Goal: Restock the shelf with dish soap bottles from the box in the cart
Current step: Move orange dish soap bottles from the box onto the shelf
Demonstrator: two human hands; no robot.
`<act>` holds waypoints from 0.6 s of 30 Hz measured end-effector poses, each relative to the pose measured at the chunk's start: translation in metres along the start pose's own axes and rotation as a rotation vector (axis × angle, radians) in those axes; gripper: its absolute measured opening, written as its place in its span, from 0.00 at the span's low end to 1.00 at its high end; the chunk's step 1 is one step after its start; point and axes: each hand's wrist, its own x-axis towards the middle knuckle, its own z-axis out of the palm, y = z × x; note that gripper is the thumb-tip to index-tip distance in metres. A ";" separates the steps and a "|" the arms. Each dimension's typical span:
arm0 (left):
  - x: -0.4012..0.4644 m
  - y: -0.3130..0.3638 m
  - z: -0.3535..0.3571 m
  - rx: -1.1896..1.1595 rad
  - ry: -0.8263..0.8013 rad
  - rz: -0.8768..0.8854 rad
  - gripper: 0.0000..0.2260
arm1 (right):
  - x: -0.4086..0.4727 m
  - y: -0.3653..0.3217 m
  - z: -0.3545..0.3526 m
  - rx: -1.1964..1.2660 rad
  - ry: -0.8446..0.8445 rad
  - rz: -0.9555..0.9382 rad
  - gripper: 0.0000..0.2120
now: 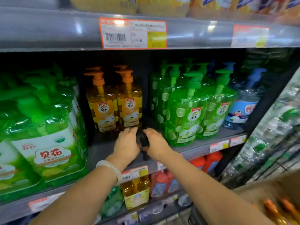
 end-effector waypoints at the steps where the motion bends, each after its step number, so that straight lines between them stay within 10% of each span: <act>1: -0.005 0.007 0.000 -0.012 0.000 0.042 0.26 | -0.009 0.000 -0.001 -0.014 0.001 -0.015 0.29; 18: -0.122 0.165 0.141 0.033 -0.470 0.505 0.21 | -0.236 0.161 -0.010 0.010 0.004 0.608 0.25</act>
